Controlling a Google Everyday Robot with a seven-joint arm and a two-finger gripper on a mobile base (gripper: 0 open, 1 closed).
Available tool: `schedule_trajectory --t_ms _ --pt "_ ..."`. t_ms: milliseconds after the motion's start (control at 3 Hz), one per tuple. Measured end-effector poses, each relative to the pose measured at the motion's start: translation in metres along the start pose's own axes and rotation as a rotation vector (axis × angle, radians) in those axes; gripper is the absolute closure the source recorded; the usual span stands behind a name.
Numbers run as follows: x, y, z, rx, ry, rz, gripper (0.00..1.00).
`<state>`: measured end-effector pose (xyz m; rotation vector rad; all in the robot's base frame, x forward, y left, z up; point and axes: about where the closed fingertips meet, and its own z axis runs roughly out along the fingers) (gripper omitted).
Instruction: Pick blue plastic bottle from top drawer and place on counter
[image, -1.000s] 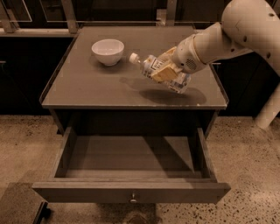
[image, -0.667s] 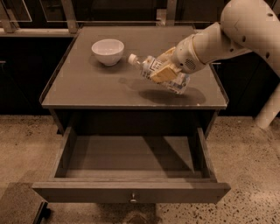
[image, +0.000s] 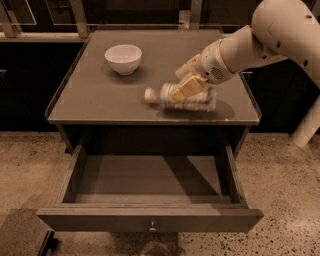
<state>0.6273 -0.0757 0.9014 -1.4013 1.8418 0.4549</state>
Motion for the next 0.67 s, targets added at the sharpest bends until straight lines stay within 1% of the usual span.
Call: schedule_trajectory --t_ms 333,667 --pt "0.0 0.0 0.0001 0.0 0.0 0.0 0.0" --pt "0.0 0.0 0.0001 0.0 0.0 0.0 0.0"
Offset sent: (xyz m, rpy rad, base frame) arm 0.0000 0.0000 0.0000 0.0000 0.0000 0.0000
